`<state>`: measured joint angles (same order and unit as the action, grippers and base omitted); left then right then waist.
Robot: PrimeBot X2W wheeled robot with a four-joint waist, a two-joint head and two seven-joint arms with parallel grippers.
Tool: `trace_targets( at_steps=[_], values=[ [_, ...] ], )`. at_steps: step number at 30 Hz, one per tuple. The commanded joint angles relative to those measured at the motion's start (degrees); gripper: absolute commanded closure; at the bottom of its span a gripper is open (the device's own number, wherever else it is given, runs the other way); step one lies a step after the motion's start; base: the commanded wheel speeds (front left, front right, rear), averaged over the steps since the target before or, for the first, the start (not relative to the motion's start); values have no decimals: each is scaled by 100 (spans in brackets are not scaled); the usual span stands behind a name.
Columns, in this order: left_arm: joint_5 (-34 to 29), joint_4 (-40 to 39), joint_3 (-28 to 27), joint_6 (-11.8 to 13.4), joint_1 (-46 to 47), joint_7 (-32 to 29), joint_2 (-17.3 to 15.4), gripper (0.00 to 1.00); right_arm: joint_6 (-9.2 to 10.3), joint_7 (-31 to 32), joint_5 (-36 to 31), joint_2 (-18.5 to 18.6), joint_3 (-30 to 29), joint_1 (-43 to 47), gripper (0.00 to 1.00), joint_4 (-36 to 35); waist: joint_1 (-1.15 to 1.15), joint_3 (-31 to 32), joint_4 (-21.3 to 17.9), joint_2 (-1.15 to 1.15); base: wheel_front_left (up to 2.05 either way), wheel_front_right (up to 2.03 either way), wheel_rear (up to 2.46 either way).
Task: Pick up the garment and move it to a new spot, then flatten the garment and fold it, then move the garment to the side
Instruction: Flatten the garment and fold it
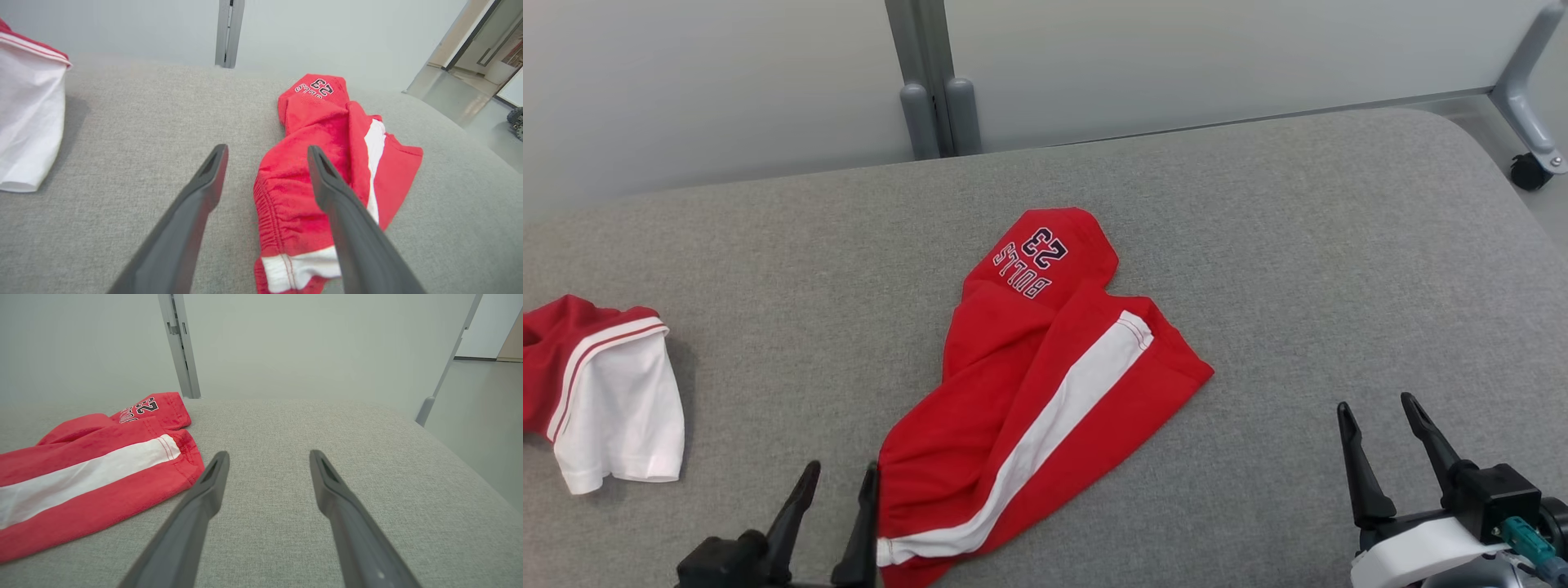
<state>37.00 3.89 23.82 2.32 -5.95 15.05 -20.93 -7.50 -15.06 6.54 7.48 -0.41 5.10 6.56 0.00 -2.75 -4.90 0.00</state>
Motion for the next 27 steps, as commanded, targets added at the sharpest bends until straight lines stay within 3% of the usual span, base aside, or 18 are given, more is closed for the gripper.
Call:
trace_targets(
  at_steps=[1,6,13,27],
  values=[
    [-154,-110,12,15,17,13,114,0,2,-17,-29,8,12,22,0,-18,0,12,-23,0,0,0,0],
    [-587,111,689,-316,909,-256,549,0,2,-18,-21,15,197,-200,0,17,0,-99,-198,0,0,0,0],
    [-889,1551,1657,-794,2394,-1070,1297,0,2,-18,47,-39,347,-464,0,17,0,-400,-634,0,0,0,0],
    [-1019,3995,1831,-701,4390,-1454,1753,0,2,-18,114,-203,412,-733,0,56,0,-954,-1189,0,0,0,0]
  ],
)
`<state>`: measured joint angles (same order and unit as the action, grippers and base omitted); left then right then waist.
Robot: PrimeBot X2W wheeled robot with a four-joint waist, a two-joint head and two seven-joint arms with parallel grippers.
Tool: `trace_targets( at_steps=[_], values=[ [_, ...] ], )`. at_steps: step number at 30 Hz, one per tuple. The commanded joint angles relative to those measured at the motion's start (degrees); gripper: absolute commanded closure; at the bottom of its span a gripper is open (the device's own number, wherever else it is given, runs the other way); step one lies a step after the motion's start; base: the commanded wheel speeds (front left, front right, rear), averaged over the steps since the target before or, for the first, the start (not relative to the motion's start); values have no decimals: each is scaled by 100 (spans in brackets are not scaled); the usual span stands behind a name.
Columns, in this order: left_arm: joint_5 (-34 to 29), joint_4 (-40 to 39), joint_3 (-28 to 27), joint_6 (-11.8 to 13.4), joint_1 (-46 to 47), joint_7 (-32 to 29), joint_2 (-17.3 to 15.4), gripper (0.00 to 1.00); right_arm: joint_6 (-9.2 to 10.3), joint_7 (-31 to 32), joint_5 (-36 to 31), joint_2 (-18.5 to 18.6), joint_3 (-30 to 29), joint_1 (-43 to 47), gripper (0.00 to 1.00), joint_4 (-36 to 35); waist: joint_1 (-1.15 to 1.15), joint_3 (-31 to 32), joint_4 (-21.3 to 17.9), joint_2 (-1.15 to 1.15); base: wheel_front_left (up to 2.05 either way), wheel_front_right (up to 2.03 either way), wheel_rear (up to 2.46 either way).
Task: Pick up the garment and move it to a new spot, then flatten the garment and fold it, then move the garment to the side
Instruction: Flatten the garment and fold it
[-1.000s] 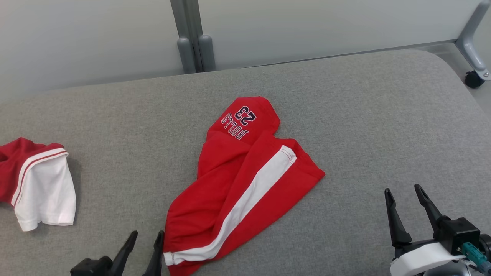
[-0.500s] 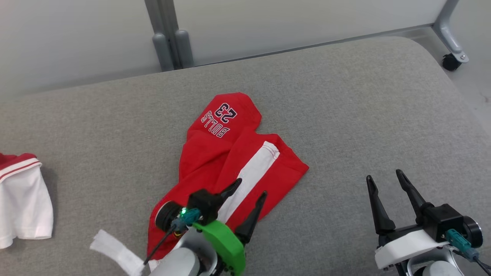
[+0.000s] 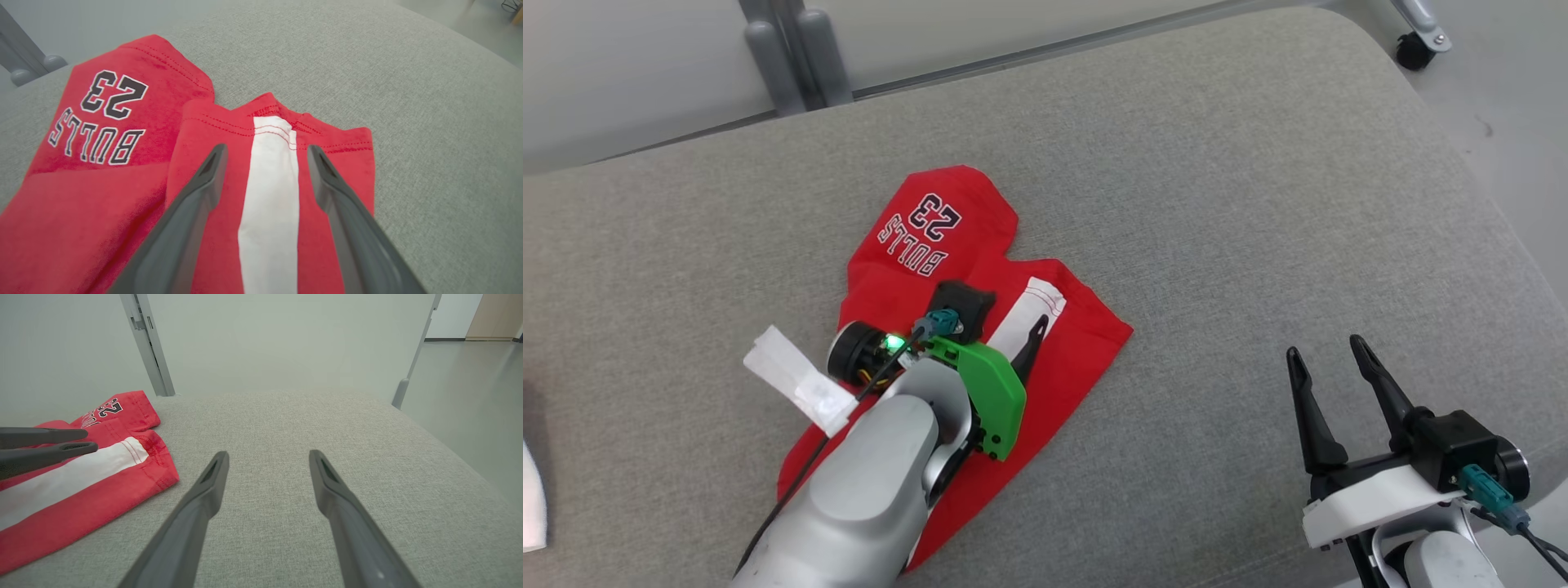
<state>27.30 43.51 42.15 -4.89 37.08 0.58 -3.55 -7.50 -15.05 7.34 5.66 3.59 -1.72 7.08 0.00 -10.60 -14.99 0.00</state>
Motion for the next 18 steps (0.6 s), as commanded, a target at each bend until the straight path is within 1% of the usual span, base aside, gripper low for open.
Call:
trace_targets(
  at_steps=[1,8,11,12,13,14,15,16,18],
  values=[
    [-18,141,9,22,171,-23,24,0,2,-18,38,-33,25,-74,0,10,0,-195,-216,0,0,0,0],
    [130,580,314,15,607,85,56,1,2,-18,73,-98,23,-133,0,64,0,-304,-378,0,0,0,0],
    [153,702,504,51,725,105,52,9,2,-18,85,-128,44,-171,0,82,0,-348,-436,0,0,0,0],
    [178,751,556,62,769,126,51,21,2,-18,86,-142,57,-189,0,86,0,-361,-460,0,0,0,0],
    [205,798,601,80,795,152,52,30,2,-18,97,-154,64,-197,0,92,0,-370,-480,0,0,0,0],
    [217,838,638,86,817,170,52,51,2,-18,108,-162,62,-201,0,96,0,-379,-493,0,0,0,0],
    [237,890,676,122,853,202,53,55,2,-18,115,-173,63,-203,0,96,0,-389,-508,0,0,0,0],
    [243,940,709,153,881,230,52,56,2,-18,120,-184,62,-202,0,98,0,-397,-516,0,0,0,0],
    [279,1038,763,186,905,284,52,56,2,-18,127,-200,47,-196,0,106,0,-412,-531,0,0,0,0]
  ],
)
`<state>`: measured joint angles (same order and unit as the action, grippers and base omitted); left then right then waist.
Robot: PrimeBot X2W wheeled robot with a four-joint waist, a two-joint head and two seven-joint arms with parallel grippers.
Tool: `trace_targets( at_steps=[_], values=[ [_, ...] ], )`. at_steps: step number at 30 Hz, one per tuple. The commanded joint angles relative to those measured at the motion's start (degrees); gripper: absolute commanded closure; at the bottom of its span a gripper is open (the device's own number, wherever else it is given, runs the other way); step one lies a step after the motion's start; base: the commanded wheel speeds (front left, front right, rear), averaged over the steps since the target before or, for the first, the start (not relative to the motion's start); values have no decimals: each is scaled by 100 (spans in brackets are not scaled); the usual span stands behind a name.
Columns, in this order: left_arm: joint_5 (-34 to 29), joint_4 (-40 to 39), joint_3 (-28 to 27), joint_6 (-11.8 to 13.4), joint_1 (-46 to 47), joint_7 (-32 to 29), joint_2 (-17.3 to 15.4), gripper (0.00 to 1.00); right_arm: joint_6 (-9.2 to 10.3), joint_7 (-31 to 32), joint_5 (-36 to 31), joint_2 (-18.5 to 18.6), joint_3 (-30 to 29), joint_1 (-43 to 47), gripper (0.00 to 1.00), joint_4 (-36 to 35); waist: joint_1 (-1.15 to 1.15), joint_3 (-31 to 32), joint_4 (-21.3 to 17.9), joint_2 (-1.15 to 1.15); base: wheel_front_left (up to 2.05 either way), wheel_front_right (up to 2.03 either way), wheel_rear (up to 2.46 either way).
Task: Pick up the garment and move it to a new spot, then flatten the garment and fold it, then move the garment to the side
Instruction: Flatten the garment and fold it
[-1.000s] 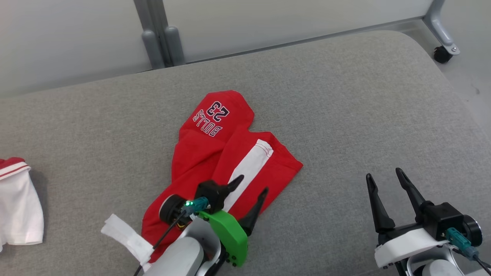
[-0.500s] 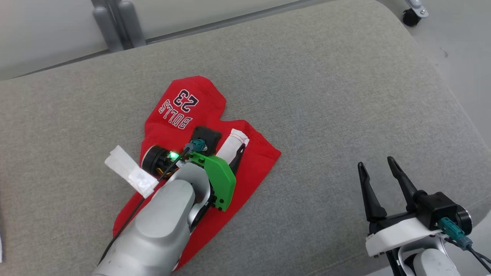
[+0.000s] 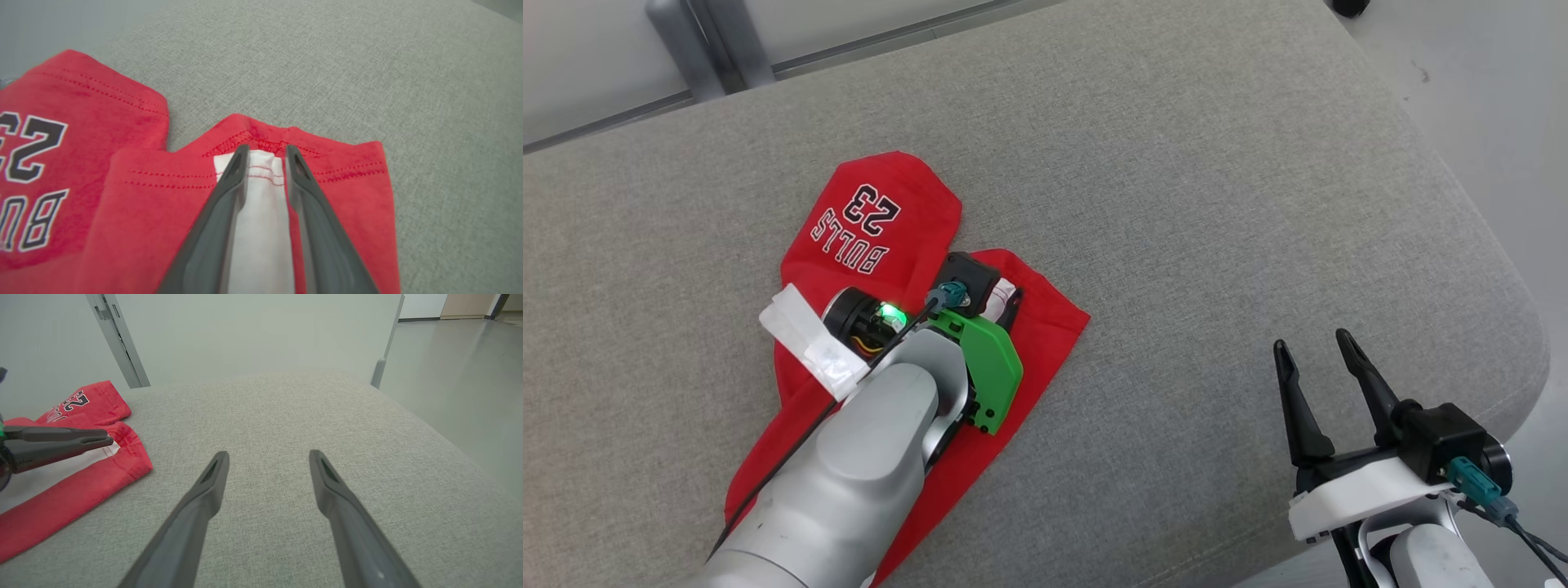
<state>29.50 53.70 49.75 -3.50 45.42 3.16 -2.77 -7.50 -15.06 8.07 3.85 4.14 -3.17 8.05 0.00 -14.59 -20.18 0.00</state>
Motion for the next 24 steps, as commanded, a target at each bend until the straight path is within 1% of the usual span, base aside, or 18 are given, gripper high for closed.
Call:
trace_targets(
  at_steps=[1,4,5,6,7,8,9,11,13,16,18,19,24],
  values=[
    [62,75,36,65,94,49,-26,55,2,-17,61,-24,-21,-48,0,15,0,-21,-18,0,0,0,0],
    [108,195,126,92,161,103,-24,50,2,-17,51,-37,-40,-47,0,21,0,-41,-28,0,0,0,0],
    [133,236,153,103,170,108,-25,42,2,-17,49,-39,-50,-53,0,22,0,-48,-30,0,0,0,0],
    [140,266,176,110,173,117,-25,44,2,-17,50,-41,-59,-60,0,24,0,-52,-30,0,0,0,0],
    [140,299,210,104,181,131,-25,51,2,-17,54,-46,-66,-70,0,25,0,-57,-31,0,0,0,0],
    [164,321,232,107,189,140,-25,53,2,-17,56,-49,-70,-76,0,25,0,-61,-31,0,0,0,0],
    [192,342,255,109,190,143,-25,58,2,-17,56,-52,-73,-81,0,24,0,-64,-31,0,0,0,0],
    [245,387,318,112,194,154,-24,73,2,-17,58,-54,-78,-94,0,21,0,-74,-31,0,0,0,0],
    [284,427,368,117,208,181,-25,85,2,-17,61,-59,-83,-86,0,15,0,-83,-29,0,0,0,0],
    [343,485,443,122,219,208,-25,88,2,-17,62,-66,-94,-85,0,14,0,-93,-20,0,0,0,0],
    [398,511,491,131,232,239,-25,96,2,-17,68,-69,-101,-90,0,25,0,-98,-11,0,0,0,0],
    [416,525,509,143,238,258,-25,98,2,-17,70,-71,-107,-86,0,34,0,-95,-5,0,0,0,0],
    [541,487,553,174,262,404,-25,90,2,-17,60,-71,-128,-44,0,65,0,-33,31,0,0,0,0]
  ],
)
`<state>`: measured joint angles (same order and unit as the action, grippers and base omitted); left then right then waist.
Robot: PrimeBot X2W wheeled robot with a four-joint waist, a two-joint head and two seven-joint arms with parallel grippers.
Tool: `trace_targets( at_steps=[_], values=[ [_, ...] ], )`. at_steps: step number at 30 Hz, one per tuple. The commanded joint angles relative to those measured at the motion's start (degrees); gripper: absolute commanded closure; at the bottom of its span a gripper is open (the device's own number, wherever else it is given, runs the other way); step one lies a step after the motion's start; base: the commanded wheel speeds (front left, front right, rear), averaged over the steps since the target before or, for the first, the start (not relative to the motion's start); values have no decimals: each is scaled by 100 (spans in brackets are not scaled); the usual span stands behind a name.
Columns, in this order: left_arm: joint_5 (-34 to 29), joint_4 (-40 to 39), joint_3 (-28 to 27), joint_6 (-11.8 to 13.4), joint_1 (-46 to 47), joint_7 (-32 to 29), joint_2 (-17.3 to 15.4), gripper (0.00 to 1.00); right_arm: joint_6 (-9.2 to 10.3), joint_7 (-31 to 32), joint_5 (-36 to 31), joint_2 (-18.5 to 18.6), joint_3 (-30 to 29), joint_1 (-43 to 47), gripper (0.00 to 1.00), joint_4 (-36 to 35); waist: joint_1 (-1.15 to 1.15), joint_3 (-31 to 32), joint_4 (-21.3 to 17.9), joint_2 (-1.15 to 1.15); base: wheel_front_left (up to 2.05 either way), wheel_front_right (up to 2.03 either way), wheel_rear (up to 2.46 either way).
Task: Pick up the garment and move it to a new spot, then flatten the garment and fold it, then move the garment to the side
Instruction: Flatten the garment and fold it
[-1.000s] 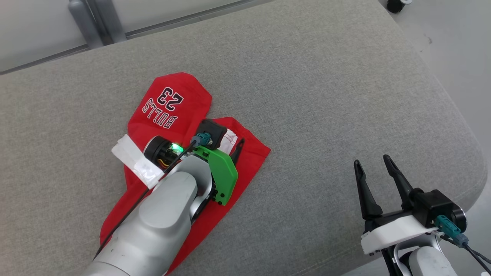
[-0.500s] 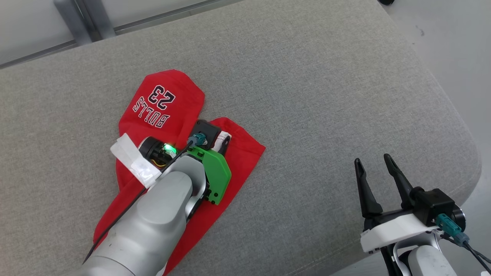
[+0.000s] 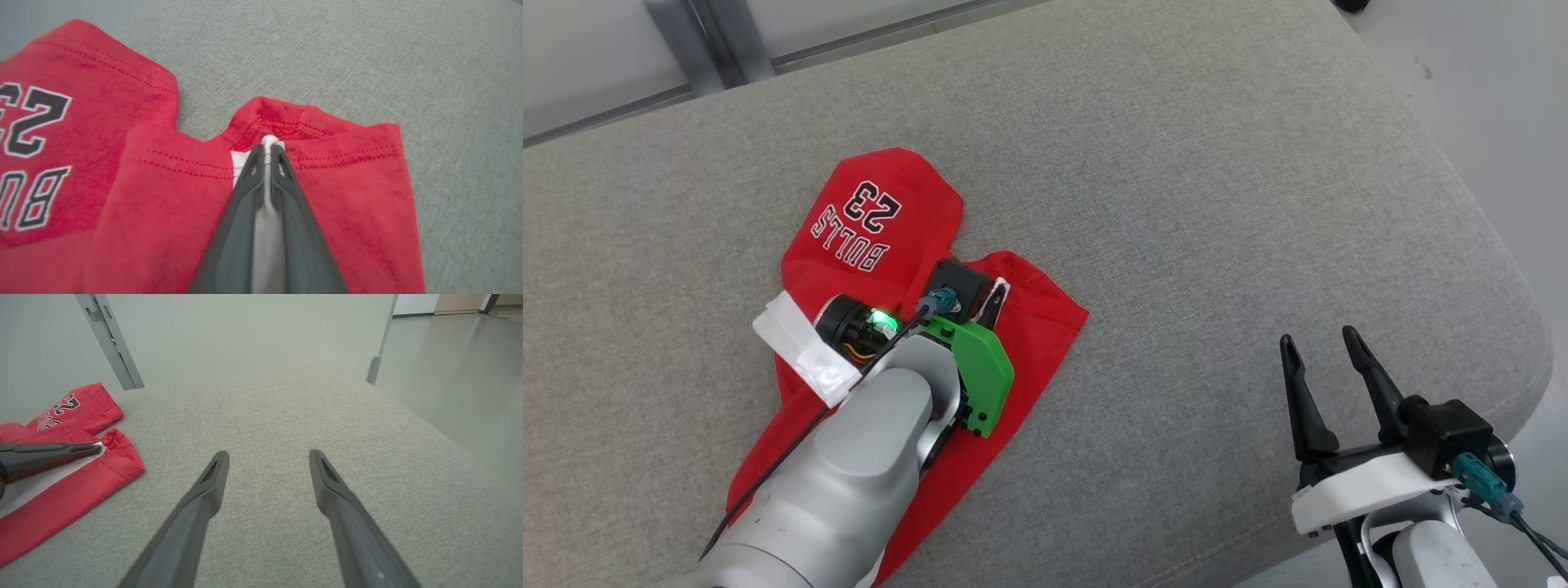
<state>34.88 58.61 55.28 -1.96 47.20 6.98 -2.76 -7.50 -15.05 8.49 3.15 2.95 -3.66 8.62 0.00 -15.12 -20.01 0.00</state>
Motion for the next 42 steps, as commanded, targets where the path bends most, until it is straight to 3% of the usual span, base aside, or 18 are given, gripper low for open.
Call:
trace_targets(
  at_steps=[1,5,17,27,30,31,32,37,42],
  values=[
    [49,-23,13,24,71,43,-26,90,2,-18,13,0,-18,18,0,12,0,42,27,0,0,0,0],
    [191,-101,93,35,0,95,-26,100,2,-18,-13,-2,-35,52,0,22,0,117,87,0,0,0,0],
    [620,-426,309,168,-139,230,-25,100,2,-18,-30,44,-19,90,0,31,0,246,202,0,0,0,0],
    [626,-1499,1037,696,-429,363,-22,100,2,-18,-25,49,20,142,0,-11,0,209,182,0,0,0,0],
    [559,-1905,1421,880,-613,431,-25,58,2,-18,7,41,47,84,0,-32,0,98,134,0,0,0,0],
    [538,-1998,1499,907,-669,442,-27,50,2,-18,15,41,44,67,0,-34,0,60,118,0,0,0,0],
    [542,-2121,1591,885,-754,475,-27,0,2,-18,19,38,31,48,0,-36,0,18,100,0,0,0,0],
    [693,-2500,1762,609,-1150,531,-26,0,2,-18,32,29,-29,15,0,-6,0,-108,29,0,0,0,0],
    [1028,-2884,1785,137,-1308,613,-30,0,2,-18,27,18,-79,30,0,17,0,-98,16,0,0,0,0]
  ],
)
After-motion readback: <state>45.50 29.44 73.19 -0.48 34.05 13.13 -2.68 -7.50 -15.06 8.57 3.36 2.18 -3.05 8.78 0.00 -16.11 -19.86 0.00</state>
